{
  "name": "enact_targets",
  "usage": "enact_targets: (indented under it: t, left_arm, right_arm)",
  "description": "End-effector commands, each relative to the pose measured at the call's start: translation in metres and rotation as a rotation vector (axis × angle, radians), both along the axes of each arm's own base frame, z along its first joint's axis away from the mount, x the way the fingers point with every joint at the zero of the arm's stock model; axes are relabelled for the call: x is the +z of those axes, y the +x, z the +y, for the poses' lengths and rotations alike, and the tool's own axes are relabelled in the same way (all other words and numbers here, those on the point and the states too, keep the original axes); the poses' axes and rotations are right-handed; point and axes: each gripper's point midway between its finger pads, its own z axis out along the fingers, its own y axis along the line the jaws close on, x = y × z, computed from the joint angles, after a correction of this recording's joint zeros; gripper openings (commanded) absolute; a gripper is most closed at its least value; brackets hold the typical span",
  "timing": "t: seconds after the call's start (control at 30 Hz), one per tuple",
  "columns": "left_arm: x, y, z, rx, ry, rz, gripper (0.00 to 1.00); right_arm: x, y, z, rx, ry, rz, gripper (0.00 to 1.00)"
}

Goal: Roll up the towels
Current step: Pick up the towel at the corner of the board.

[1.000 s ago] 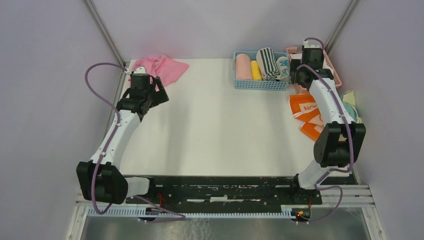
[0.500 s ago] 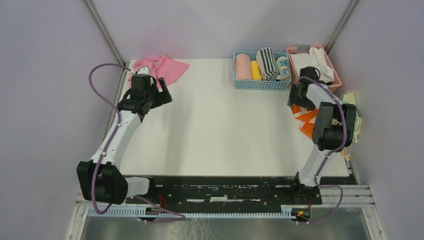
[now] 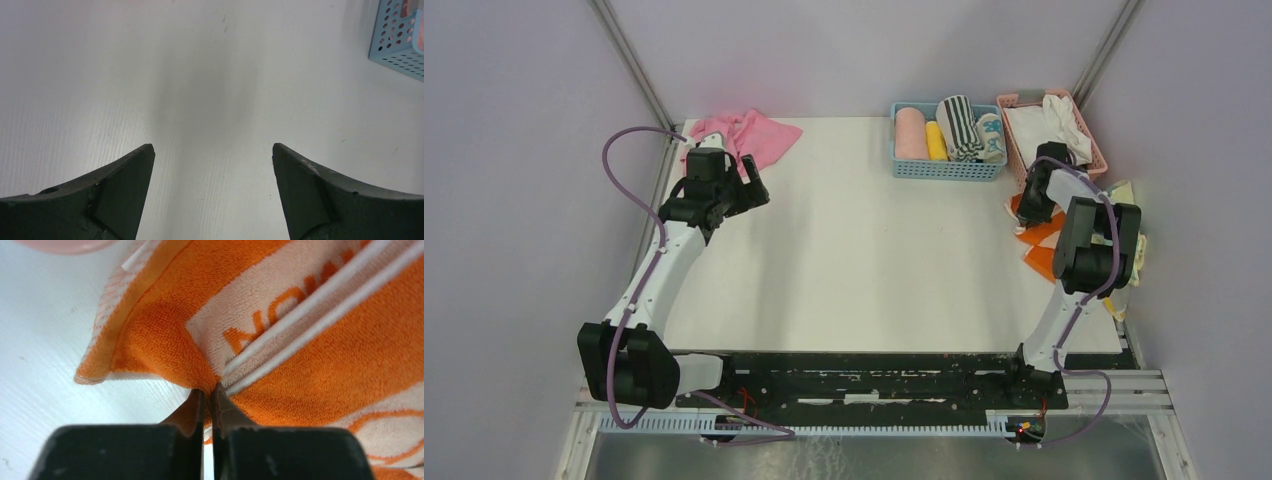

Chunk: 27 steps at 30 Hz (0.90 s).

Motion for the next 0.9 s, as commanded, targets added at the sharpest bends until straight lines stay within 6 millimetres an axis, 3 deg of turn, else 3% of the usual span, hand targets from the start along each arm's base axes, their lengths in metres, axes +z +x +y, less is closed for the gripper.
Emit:
enact_targets:
  t: [0.0,0.13,0.27,0.37,0.5,0.57,0.67,0.87]
  left_arm:
    - [0.010,0.006,-0.003,-0.047,0.028,-0.052,0.94]
    - [0.010,0.006,-0.002,-0.043,0.032,-0.052,0.94]
    - [0.011,0.006,-0.002,-0.041,0.031,-0.053,0.94]
    - [0.011,0.005,-0.002,-0.042,0.028,-0.055,0.94]
    - [0.012,0.005,-0.004,-0.050,0.023,-0.058,0.94]
    - [0.013,0.005,-0.004,-0.051,0.020,-0.061,0.94]
    - [0.014,0.004,-0.005,-0.055,0.016,-0.063,0.94]
    - [0.016,0.004,-0.006,-0.060,0.012,-0.069,0.94]
  right_arm:
    - [0.066,0.016,-0.007,-0.006,-0.031,-0.119,0.00]
    - [0.163,0.028,-0.030,-0.031,-0.154,-0.284,0.00]
    - [0.266,0.021,-0.049,-0.060,-0.290,-0.455,0.00]
    - [0.333,0.014,-0.046,-0.022,-0.333,-0.596,0.00]
    - [0.402,0.004,-0.034,0.019,-0.347,-0.767,0.01]
    - [0.426,0.004,-0.014,0.097,-0.289,-0.850,0.01]
    - [0.454,0.003,0.037,0.269,-0.161,-0.958,0.00]
    - [0.472,-0.011,0.151,0.568,0.057,-1.047,0.01]
